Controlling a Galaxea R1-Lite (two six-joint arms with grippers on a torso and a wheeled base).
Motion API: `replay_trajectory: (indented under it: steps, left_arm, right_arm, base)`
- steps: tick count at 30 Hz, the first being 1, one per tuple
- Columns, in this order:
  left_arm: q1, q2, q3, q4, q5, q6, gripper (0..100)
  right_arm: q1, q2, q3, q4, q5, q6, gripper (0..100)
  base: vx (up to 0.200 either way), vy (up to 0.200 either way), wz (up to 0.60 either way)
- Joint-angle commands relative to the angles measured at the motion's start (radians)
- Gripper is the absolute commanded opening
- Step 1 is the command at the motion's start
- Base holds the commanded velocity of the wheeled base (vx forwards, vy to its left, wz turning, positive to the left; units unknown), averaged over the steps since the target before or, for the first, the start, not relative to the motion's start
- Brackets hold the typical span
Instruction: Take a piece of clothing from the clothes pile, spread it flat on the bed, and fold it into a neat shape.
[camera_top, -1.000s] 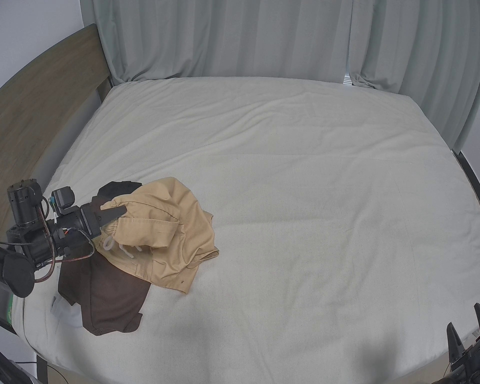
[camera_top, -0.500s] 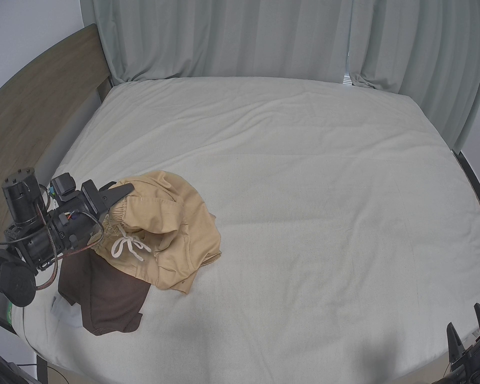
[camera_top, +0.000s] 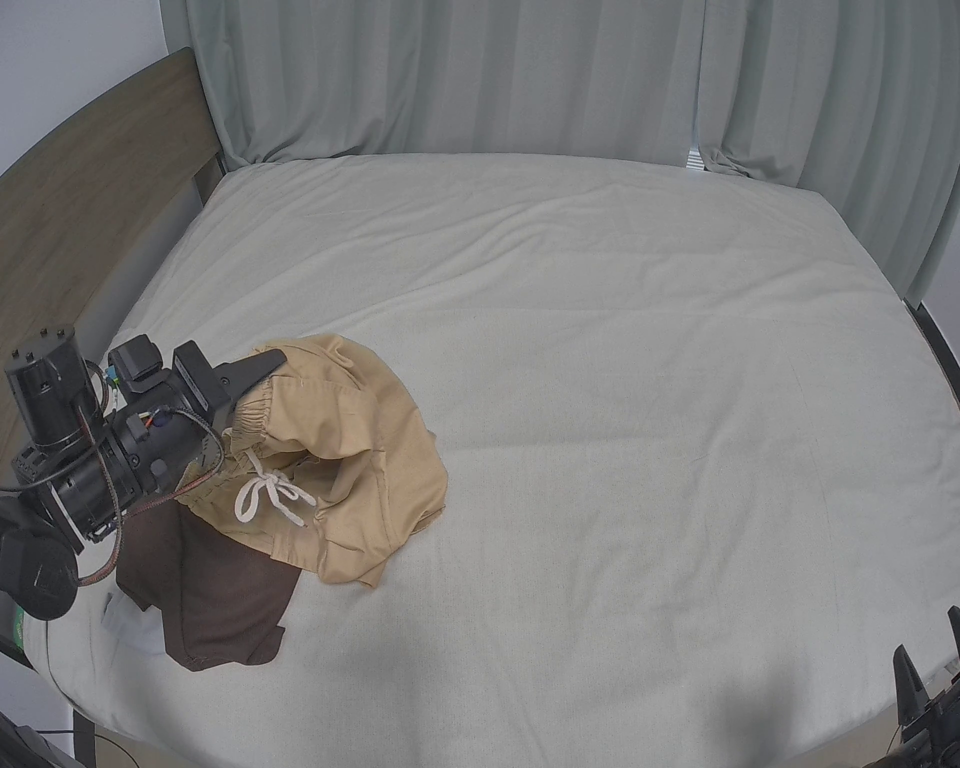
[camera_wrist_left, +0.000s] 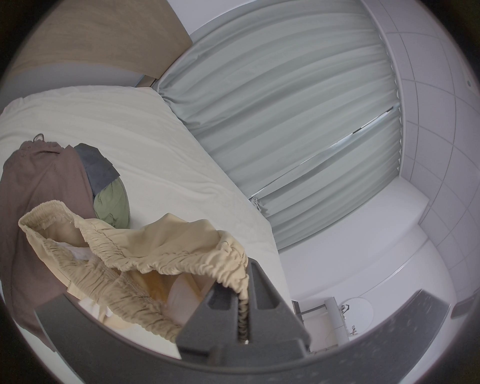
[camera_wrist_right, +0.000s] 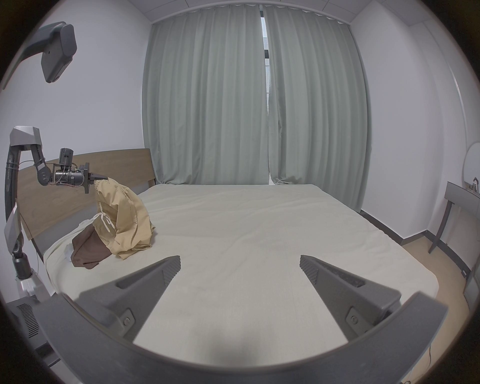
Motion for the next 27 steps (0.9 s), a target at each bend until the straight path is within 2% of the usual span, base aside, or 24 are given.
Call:
replay_trajectory:
  steps: [1,8,17,24,27]
  left_arm:
    - [-0.01,-0.001,-0.013,0.0,0.001,-0.018,0]
    - [-0.033,-0.007,-0.033,0.001,0.006,-0.058,0]
    - [-0.117,-0.047,-0.045,0.012,0.109,-0.101,0]
    - [-0.165,-0.048,-0.054,0.012,0.15,-0.114,0]
    - [-0.209,-0.067,-0.065,0.015,0.201,-0.154,0]
  right_arm:
    - [0.0,-0.016,0.018,0.0,0.001,0.0,100]
    - [0.0,-0.016,0.018,0.0,0.001,-0.001,100]
    - [0.0,-0.016,0.018,0.0,0.001,-0.001,100]
    - [0.0,-0.016,0.018,0.0,0.001,-0.001,100]
    - [0.0,-0.016,0.018,0.0,0.001,-0.001,100]
  base:
    - [0.0,0.0,0.0]
    - [0.0,0.0,0.0]
    - [0.0,0.0,0.0]
    - [0.0,0.0,0.0]
    - [0.0,0.0,0.0]
